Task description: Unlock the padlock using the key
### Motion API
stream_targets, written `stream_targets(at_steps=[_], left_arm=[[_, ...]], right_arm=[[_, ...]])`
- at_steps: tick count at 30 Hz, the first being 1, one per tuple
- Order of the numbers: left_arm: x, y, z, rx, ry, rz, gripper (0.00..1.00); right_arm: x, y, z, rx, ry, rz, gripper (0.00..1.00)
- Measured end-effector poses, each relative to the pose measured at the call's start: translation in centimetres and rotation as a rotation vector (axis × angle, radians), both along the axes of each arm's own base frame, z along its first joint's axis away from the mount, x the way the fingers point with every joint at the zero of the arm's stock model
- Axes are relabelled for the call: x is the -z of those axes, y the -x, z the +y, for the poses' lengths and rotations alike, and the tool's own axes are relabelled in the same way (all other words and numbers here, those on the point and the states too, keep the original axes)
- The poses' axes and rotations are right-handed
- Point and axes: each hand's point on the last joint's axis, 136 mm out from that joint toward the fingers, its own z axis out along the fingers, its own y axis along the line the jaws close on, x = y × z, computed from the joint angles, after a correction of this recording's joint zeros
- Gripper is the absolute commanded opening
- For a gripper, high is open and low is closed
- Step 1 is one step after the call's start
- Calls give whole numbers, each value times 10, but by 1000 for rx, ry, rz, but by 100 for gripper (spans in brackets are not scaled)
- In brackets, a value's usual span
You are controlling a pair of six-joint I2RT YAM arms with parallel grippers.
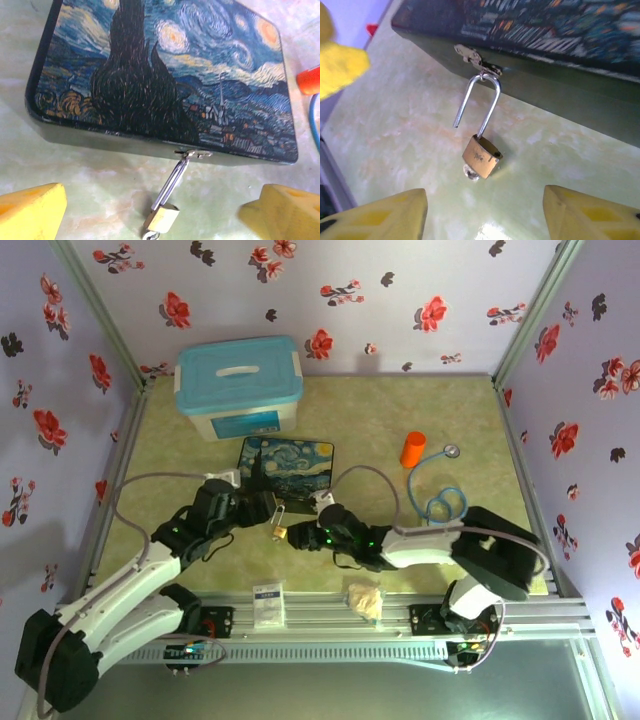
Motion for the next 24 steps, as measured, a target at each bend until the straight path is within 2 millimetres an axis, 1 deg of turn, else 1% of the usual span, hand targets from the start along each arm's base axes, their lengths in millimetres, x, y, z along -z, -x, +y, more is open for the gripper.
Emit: stream_targets(at_steps=[2,4,8,11,14,17,20,24], left_arm=[[-2,-3,0,-2,17,-7,99],[1,-4,3,-8,25,-3,100],[11,-2,6,-12,24,16,100],[18,2,7,-6,24,30,100],[24,5,7,-1,23,41,100],[26,7,8,2,26,40,100],[24,8,8,5,34,33,100],[20,7,7,5,42,19,100]], right_arm=[[11,-3,7,19,14,10,54],[17,-6,13,36,21,17,53],[18,-17,29,66,11,22,53],[21,-21,37,74,7,28,53],[28,-22,41,73,19,35,49],[36,-21,40,83,37,54,47],[40,-20,37,92,54,64,44],[40,-20,43,90,59,65,39]])
